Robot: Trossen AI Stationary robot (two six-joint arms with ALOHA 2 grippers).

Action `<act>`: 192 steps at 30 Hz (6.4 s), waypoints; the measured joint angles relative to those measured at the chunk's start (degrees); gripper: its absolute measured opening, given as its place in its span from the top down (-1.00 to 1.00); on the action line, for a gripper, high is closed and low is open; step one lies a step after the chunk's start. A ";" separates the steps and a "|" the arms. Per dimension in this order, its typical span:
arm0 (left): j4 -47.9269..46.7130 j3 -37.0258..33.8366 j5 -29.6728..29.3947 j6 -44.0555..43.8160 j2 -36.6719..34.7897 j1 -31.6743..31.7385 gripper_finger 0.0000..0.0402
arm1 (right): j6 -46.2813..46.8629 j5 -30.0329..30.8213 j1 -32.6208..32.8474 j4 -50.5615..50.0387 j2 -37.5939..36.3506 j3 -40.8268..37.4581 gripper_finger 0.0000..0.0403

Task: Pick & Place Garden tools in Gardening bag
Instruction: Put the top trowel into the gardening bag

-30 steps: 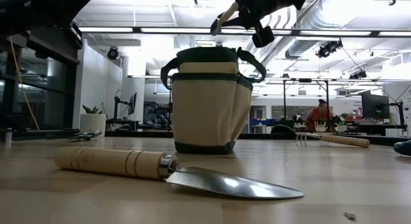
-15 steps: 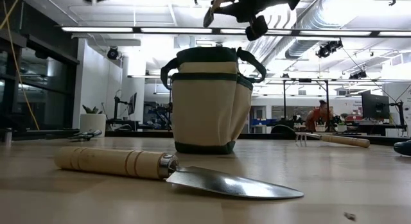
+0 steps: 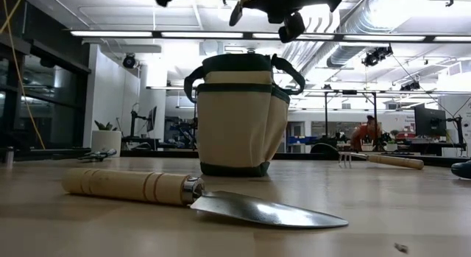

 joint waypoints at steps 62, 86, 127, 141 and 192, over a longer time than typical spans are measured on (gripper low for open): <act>8.68 10.93 0.63 25.53 18.91 3.28 0.70 | -6.84 5.50 -0.21 5.84 0.03 -0.09 0.34; -8.11 18.41 9.63 -20.11 14.82 4.18 0.70 | -50.57 -23.07 -19.67 4.70 -4.43 -0.07 0.22; -3.87 23.79 40.72 -62.94 26.16 14.81 0.70 | -89.07 10.50 2.74 -15.21 -14.04 -0.02 0.22; -4.30 23.79 42.24 -62.79 26.15 14.90 0.70 | -87.83 11.99 5.98 -7.88 -11.24 -0.04 0.22; -5.39 23.79 43.68 -63.07 26.08 14.90 0.70 | -84.90 9.39 4.96 -10.27 -11.74 -0.07 0.70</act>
